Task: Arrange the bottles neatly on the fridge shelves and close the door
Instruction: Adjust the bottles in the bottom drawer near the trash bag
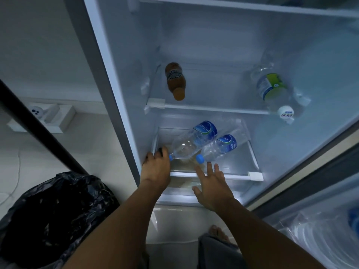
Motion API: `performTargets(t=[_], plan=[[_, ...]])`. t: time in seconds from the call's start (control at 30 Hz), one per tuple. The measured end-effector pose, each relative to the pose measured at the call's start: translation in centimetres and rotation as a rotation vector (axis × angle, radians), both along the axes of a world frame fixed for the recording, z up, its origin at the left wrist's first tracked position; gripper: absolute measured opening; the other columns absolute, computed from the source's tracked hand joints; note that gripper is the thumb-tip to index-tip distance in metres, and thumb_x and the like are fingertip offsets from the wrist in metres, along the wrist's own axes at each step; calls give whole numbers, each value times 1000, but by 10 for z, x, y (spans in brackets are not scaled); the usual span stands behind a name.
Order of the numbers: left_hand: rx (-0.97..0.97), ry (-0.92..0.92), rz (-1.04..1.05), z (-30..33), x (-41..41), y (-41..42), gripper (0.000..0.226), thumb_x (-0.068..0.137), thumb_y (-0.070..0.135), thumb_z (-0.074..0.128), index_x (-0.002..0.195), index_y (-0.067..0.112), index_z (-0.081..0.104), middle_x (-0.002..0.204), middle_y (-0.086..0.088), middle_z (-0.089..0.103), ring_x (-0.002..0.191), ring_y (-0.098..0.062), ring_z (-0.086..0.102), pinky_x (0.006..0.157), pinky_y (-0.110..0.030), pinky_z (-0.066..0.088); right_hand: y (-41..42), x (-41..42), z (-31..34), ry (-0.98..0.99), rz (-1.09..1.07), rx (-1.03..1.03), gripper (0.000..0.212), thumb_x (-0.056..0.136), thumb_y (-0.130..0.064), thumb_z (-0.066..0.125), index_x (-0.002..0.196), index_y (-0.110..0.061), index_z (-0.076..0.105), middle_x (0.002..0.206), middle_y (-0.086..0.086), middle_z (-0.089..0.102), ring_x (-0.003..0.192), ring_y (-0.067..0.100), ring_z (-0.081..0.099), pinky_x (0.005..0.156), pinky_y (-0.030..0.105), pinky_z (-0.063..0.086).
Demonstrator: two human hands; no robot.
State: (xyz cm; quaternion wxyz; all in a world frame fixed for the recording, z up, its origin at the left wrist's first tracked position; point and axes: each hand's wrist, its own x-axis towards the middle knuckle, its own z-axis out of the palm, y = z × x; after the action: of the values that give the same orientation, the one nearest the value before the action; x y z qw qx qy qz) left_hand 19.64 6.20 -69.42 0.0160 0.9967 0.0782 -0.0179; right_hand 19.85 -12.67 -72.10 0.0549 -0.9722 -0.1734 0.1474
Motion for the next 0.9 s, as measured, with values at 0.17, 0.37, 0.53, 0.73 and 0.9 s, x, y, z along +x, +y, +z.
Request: performTargets(t=[0.17, 0.37, 0.53, 0.73, 0.9], plan=[[26, 8, -57, 1, -2, 5, 61, 89, 6, 61, 141, 7, 30, 131, -17, 56, 103, -36, 66, 86, -44, 55, 12, 1, 6, -20, 5, 41, 69, 98, -47, 40, 156, -19, 14, 164, 16, 12, 149, 43, 13, 121, 48, 19], [-136, -9, -60, 19, -23, 12, 40, 89, 17, 53, 126, 13, 40, 116, -10, 64, 97, -34, 66, 77, -42, 51, 16, -3, 8, -64, 53, 48, 70, 96, -44, 44, 154, -15, 18, 160, 16, 22, 142, 34, 27, 115, 44, 31], [-214, -24, -76, 39, -48, 25, 32, 81, 32, 52, 110, 18, 50, 107, -7, 67, 93, -35, 64, 74, -37, 45, 22, -5, 18, -16, 14, 71, 71, 95, -42, 49, 154, -17, 18, 154, 17, 30, 133, 33, 35, 110, 44, 37], [-461, -51, 123, 47, -82, 72, 32, 75, 40, 56, 105, 29, 64, 96, -9, 71, 88, -33, 64, 74, -32, 50, 25, -7, 25, 72, -49, 83, 75, 94, -39, 53, 155, -19, 15, 150, 19, 35, 133, 36, 39, 109, 45, 40], [-660, -108, 471, 43, -104, 120, 33, 69, 46, 62, 96, 27, 70, 93, -7, 72, 90, -29, 66, 85, -35, 55, 35, -8, 23, 83, -93, 57, 71, 91, -43, 53, 151, -17, 27, 149, 19, 37, 134, 37, 35, 108, 47, 40]])
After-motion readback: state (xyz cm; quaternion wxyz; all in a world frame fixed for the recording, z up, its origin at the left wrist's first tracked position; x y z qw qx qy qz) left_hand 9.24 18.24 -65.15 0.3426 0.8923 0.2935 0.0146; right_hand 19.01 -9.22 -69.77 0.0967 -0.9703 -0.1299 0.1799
